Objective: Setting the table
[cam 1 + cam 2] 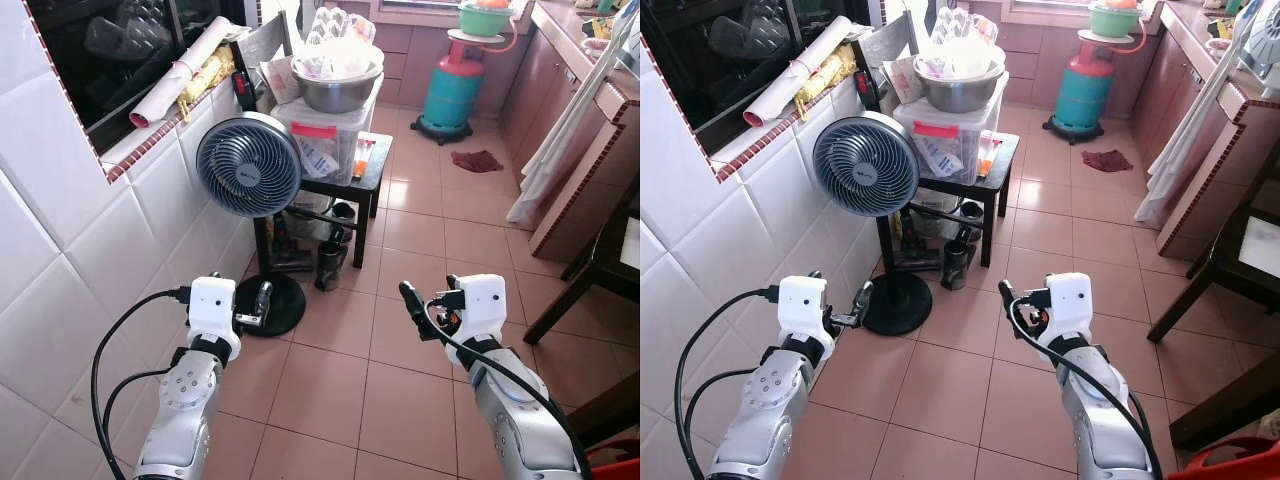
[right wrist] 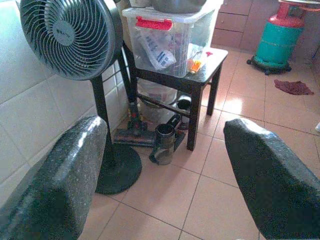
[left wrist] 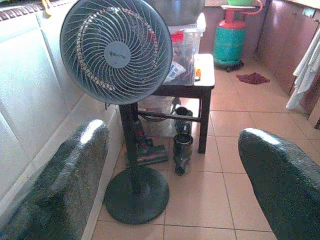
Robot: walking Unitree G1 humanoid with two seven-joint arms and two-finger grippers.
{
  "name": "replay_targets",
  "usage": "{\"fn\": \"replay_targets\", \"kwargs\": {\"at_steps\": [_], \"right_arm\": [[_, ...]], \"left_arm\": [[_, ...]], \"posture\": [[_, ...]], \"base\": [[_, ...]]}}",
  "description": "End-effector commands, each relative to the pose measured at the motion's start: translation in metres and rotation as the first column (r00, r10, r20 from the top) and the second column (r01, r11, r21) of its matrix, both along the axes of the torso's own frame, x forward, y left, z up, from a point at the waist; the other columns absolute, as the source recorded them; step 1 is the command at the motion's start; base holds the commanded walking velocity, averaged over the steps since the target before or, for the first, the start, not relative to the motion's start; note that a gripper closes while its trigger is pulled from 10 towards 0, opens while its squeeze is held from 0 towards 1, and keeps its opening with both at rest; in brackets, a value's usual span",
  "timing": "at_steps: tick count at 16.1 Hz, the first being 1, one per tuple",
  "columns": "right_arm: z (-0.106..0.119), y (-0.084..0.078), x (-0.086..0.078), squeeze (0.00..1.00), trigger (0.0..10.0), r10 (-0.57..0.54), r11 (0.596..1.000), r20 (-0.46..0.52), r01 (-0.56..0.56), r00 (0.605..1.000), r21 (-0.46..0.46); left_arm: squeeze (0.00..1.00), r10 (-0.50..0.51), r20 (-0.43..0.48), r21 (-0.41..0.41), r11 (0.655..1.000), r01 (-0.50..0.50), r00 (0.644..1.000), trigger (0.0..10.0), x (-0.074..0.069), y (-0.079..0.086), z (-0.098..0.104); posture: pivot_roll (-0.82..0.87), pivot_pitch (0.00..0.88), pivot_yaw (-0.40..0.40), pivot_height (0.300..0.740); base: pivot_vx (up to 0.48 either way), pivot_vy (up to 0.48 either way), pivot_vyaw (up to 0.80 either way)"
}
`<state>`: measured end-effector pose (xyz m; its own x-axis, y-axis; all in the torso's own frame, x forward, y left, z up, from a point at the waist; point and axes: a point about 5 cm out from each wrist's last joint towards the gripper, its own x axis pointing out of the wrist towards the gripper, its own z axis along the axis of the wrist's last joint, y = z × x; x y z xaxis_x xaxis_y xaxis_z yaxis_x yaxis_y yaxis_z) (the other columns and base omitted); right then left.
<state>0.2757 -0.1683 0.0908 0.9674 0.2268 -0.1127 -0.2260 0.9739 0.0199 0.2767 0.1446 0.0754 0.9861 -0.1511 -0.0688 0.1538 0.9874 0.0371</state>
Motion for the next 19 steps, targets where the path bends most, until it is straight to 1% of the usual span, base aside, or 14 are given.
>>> {"fn": "replay_targets", "kwargs": {"at_steps": [1, 3, 4, 5, 6, 8, 10, 11, 12, 13, 15, 16, 17, 19], "right_arm": [[0.002, 0.024, 0.007, 0.0, 10.0, -0.139, 0.99, 0.01, 0.139, 0.99, -0.007], [0.003, 0.022, 0.009, 0.0, 10.0, -0.147, 0.989, 0.009, 0.147, 0.989, -0.005], [-0.002, 0.021, 0.009, 0.0, 10.0, -0.156, 0.988, 0.004, 0.156, 0.988, -0.006], [-0.008, 0.02, 0.007, 0.0, 10.0, -0.156, 0.987, -0.02, 0.156, 0.988, 0.026], [-0.01, 0.02, 0.004, 0.0, 10.0, -0.133, 0.99, -0.028, 0.134, 0.991, 0.045], [-0.006, 0.019, 0.003, 0.0, 10.0, -0.125, 0.992, -0.008, 0.125, 0.992, 0.031], [-0.005, 0.016, 0.004, 0.0, 10.0, -0.166, 0.986, 0.003, 0.166, 0.986, -0.023], [-0.005, 0.012, 0.004, 0.0, 10.0, -0.182, 0.983, 0.032, 0.183, 0.983, -0.033], [-0.005, 0.011, 0.002, 0.0, 10.0, -0.181, 0.983, 0.031, 0.181, 0.983, -0.008], [-0.005, 0.007, 0.001, 0.0, 10.0, -0.198, 0.98, 0.043, 0.199, 0.979, -0.025], [-0.002, -0.001, -0.004, 0.0, 10.0, -0.228, 0.973, 0.041, 0.229, 0.973, -0.025], [0.0, -0.003, -0.007, 0.0, 10.0, -0.229, 0.972, 0.052, 0.231, 0.972, -0.031], [-0.003, -0.004, -0.009, 0.0, 10.0, -0.223, 0.975, 0.046, 0.224, 0.974, -0.017], [-0.004, -0.005, -0.01, 0.0, 10.0, -0.252, 0.968, 0.031, 0.252, 0.967, 0.007]], "left_arm": [[0.0, 0.113, -0.114, -0.164, 0.978, -0.131, 0.987, 10.0, 0.015, 0.025, -0.011], [0.0, 0.096, -0.128, -0.152, 0.982, -0.115, 0.987, 10.0, 0.016, 0.024, -0.011], [0.0, 0.054, -0.11, -0.146, 0.987, -0.07, 0.992, 10.0, 0.019, 0.019, -0.007], [0.0, 0.001, -0.084, -0.137, 0.99, -0.013, 0.996, 10.0, 0.021, 0.013, -0.001], [0.0, -0.024, -0.083, -0.129, 0.992, 0.013, 0.996, 10.0, 0.02, 0.012, 0.0], [0.0, -0.038, -0.084, -0.134, 0.991, 0.027, 0.996, 10.0, 0.018, 0.009, -0.001], [0.0, -0.063, -0.087, -0.152, 0.987, 0.05, 0.994, 10.0, 0.021, 0.006, -0.001], [0.0, -0.097, -0.078, -0.162, 0.983, 0.083, 0.992, 10.0, 0.02, 0.002, 0.001], [0.0, -0.115, -0.072, -0.166, 0.981, 0.102, 0.991, 10.0, 0.02, 0.0, 0.002], [0.0, -0.147, -0.058, -0.177, 0.975, 0.135, 0.987, 10.0, 0.019, -0.004, 0.006], [0.0, -0.197, -0.07, -0.155, 0.971, 0.184, 0.978, 10.0, 0.015, -0.004, 0.006], [0.0, -0.197, -0.091, -0.16, 0.97, 0.181, 0.976, 10.0, 0.013, -0.001, 0.003], [0.0, -0.162, -0.11, -0.144, 0.979, 0.145, 0.981, 10.0, 0.014, 0.004, -0.001], [0.0, -0.164, -0.115, -0.142, 0.979, 0.147, 0.98, 10.0, 0.013, 0.005, -0.001]], "posture": [[-0.01, 0.0, -0.041, 0.74], [-0.01, 0.0, -0.043, 0.74], [0.04, 0.0, -0.002, 0.74], [0.04, 0.0, 0.001, 0.74], [0.04, 0.0, 0.006, 0.74], [0.03, 0.0, 0.001, 0.74], [0.03, 0.0, -0.002, 0.74], [0.03, 0.0, 0.008, 0.74], [0.03, 0.0, 0.022, 0.74], [0.02, 0.0, 0.029, 0.74], [0.03, 0.0, 0.038, 0.74], [0.02, 0.0, 0.047, 0.74], [0.02, 0.0, 0.049, 0.74], [0.01, 0.0, 0.043, 0.74]], "base": [[0.0, 0.0, 0.0], [0.0, 0.0, 0.0], [0.0, 0.0, 0.0], [0.0, 0.0, 0.0], [0.0, 0.0, 0.0], [0.0, 0.0, 0.0], [0.0, 0.0, 0.0], [0.0, 0.0, 0.0], [0.0, 0.0, 0.0], [0.0, 0.0, 0.0], [0.0, 0.0, 0.0], [0.0, 0.0, 0.0], [0.0, 0.0, 0.0], [0.0, 0.0, 0.0]]}}
